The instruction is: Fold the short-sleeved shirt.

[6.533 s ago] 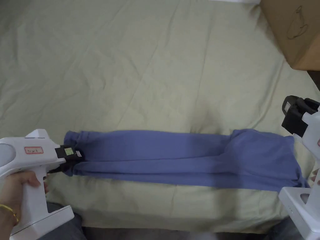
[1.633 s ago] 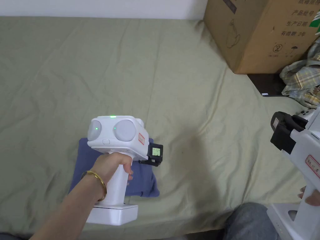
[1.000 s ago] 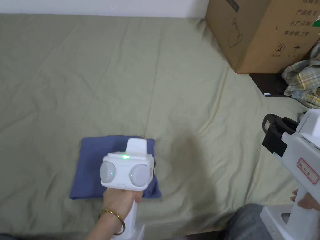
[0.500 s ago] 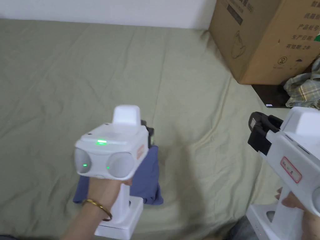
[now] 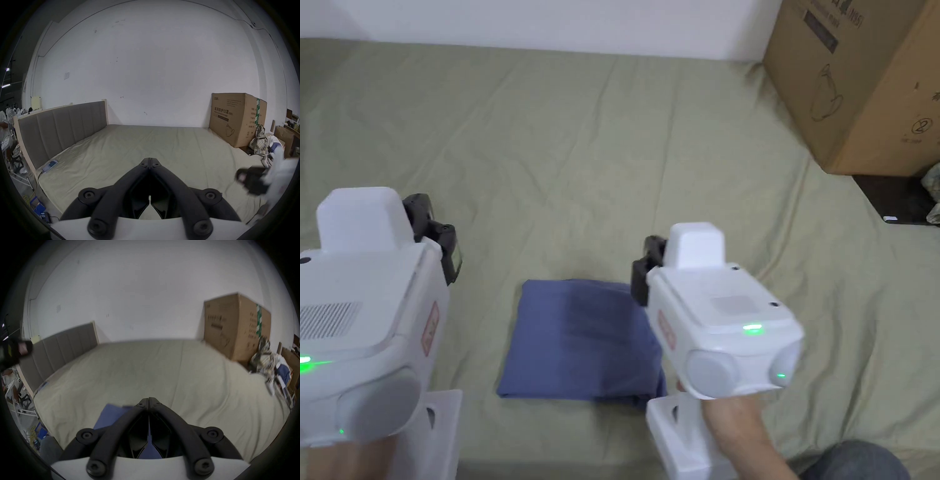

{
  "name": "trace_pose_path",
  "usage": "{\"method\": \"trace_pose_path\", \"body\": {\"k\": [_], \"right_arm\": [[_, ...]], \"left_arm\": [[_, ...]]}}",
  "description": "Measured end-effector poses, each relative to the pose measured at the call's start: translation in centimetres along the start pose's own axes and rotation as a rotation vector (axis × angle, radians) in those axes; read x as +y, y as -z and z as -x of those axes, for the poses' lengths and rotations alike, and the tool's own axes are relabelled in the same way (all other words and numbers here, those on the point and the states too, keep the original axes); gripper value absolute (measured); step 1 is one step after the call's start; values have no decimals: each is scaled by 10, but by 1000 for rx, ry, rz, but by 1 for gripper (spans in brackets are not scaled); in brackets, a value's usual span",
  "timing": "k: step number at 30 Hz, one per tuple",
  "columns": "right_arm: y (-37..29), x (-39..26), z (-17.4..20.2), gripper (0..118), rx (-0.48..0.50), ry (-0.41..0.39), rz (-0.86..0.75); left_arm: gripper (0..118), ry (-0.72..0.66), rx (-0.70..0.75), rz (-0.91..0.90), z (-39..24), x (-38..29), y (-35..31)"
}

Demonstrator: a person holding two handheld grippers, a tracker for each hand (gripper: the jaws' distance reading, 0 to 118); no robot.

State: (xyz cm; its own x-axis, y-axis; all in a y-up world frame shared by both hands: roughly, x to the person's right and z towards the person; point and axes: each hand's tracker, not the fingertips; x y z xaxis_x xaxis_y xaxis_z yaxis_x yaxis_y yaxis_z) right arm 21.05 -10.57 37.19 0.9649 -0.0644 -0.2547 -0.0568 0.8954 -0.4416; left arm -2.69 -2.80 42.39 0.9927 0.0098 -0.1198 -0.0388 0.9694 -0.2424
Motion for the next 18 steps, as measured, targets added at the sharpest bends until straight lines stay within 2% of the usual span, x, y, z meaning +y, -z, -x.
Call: {"method": "trace_pose_path", "body": {"k": [3,6,9,10,12,14,18], "right_arm": [[37,-34,15,0,12,33,143],[62,-66,21,0,-2,29,281],[76,-94,26,0,-23,-20,383],[77,-97,25,0,-39,23,354],[75,-98,28,0,-47,29,326],[74,-93,26,0,-53,29,358],[74,-93,22,0,-53,30,349]], "left_arm": [[0,-2,4,14,9,-4,-2],[0,9,0,37,15,-9,0],[0,-9,-6,62,21,-12,3],[0,-13,-8,70,23,-12,4],[0,-19,-20,80,26,-11,7],[17,-55,-41,96,32,-9,14],[111,-186,-169,233,51,-2,44]]}}
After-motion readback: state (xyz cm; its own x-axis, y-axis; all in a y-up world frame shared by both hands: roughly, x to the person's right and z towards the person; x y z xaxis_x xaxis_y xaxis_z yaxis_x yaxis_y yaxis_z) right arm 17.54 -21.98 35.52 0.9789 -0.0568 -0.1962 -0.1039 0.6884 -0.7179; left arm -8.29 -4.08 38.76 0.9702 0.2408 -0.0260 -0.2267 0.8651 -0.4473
